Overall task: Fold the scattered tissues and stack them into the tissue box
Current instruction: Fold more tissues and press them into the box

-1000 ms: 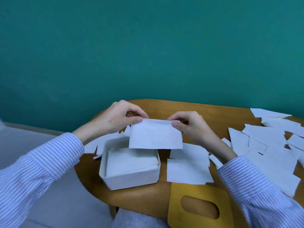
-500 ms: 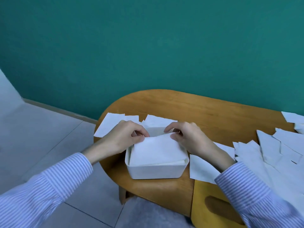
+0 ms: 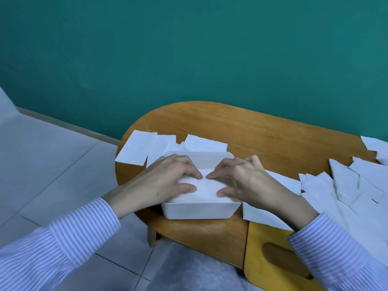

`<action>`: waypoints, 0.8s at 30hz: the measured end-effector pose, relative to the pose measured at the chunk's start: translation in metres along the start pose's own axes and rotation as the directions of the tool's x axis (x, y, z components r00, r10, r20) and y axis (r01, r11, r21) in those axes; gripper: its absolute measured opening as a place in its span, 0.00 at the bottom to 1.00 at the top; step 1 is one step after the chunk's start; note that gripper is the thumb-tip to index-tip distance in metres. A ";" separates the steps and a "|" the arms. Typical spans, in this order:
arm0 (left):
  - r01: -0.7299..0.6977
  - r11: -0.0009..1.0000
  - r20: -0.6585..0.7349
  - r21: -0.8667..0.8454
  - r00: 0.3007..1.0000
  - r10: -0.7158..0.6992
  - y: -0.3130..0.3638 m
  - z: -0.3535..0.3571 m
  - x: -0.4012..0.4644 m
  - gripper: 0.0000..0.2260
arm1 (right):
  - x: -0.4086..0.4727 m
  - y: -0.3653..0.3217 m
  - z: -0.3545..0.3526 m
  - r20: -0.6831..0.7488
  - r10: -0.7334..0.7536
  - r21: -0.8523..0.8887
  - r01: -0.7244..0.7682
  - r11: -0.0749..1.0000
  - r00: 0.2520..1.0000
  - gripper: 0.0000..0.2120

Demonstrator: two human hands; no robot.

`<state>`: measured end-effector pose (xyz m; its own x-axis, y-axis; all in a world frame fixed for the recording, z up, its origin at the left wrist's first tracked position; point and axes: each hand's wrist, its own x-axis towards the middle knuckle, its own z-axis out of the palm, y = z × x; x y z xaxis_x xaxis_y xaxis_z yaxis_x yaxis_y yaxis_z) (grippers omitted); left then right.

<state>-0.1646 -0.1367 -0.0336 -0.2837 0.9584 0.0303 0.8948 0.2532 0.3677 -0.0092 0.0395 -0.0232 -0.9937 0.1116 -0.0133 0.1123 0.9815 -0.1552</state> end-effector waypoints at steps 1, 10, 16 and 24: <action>0.000 1.000 0.024 0.031 1.000 0.000 0.000 0.000 0.001 0.15 | 0.002 -0.002 0.001 0.017 0.001 -0.026 0.000 1.000 1.000 0.21; -0.011 0.982 0.058 0.187 0.998 0.000 0.012 -0.008 0.006 0.14 | 0.002 0.000 0.001 -0.007 0.004 0.010 -0.004 1.000 1.000 0.19; -0.030 1.000 -0.191 -0.005 0.981 0.029 0.030 -0.005 0.013 0.12 | -0.024 0.015 -0.014 -0.245 0.106 0.184 -0.061 0.981 0.964 0.14; -0.195 0.980 -0.159 -0.028 0.969 0.188 0.094 0.016 0.058 0.11 | -0.089 0.077 -0.028 -0.243 0.324 0.248 -0.264 0.932 0.914 0.09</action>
<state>-0.0917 -0.0550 -0.0123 -0.1617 0.9557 0.2459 0.9228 0.0581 0.3809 0.0880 0.1097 -0.0059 -0.8712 0.4577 0.1774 0.3660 0.8465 -0.3865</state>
